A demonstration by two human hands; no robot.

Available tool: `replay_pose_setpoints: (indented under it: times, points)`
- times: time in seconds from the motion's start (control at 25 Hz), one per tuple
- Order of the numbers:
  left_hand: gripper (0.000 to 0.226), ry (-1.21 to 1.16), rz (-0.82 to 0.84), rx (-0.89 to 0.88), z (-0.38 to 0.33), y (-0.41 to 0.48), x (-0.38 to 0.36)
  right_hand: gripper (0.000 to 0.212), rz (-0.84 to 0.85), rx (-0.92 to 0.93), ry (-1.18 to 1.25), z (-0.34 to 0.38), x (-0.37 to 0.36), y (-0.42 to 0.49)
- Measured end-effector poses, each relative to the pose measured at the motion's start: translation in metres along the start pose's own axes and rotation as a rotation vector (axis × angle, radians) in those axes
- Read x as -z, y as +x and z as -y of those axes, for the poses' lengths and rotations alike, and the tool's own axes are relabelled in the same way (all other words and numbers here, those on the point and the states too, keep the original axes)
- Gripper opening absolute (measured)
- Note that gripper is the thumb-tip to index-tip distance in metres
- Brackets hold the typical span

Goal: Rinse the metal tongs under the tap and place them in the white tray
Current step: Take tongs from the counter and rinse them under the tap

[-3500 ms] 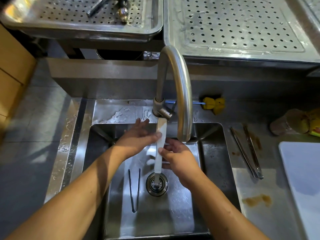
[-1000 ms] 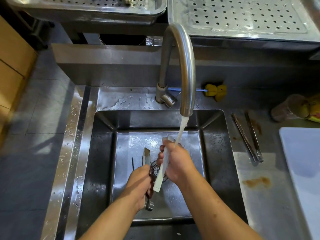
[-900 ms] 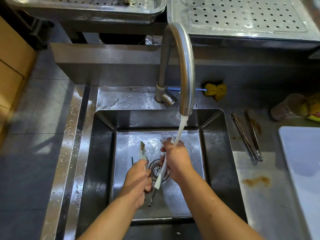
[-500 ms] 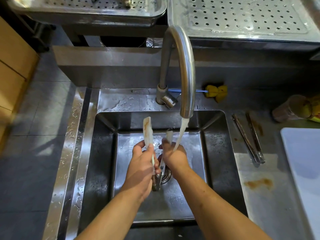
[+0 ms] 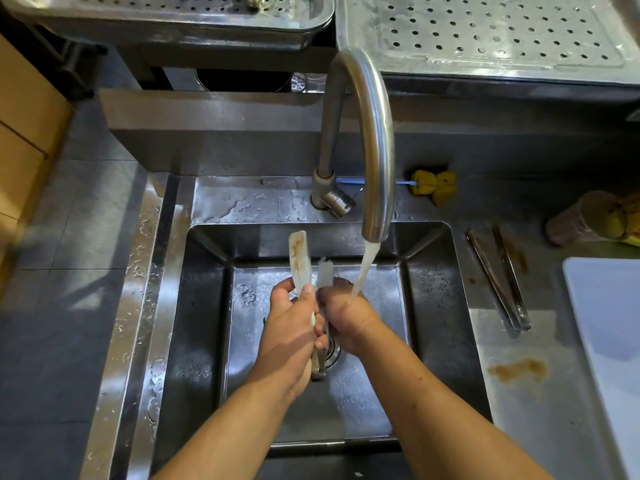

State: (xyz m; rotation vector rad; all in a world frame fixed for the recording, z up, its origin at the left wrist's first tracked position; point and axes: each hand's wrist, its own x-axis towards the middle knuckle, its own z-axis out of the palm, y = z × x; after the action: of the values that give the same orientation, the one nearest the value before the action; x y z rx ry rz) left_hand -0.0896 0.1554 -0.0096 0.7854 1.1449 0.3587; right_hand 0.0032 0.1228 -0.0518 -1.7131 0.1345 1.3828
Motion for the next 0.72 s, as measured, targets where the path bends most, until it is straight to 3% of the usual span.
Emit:
replay_pose_setpoints:
  times: [0.08,0.16,0.32,0.52,0.72]
  points:
    - [0.015,-0.047,-0.028,0.035,-0.004,0.008,-0.002,0.025,0.075,0.040,0.132,-0.007,0.005,-0.008]
    - [0.017,-0.088,-0.004,0.066,-0.008,0.011,-0.003,0.019,-0.051,0.027,0.090,-0.003,0.013,-0.006]
    - [0.012,-0.065,0.082,0.062,-0.011,0.014,-0.010,0.040,-0.255,-0.099,0.001,0.012,0.023,0.003]
    - [0.009,-0.132,0.037,0.079,-0.010,0.026,-0.012,0.013,0.177,0.034,0.229,0.000,0.019,-0.022]
    - [0.005,-0.194,0.025,0.106,-0.005,0.035,-0.010,0.021,0.018,-0.055,0.217,0.007,0.028,-0.020]
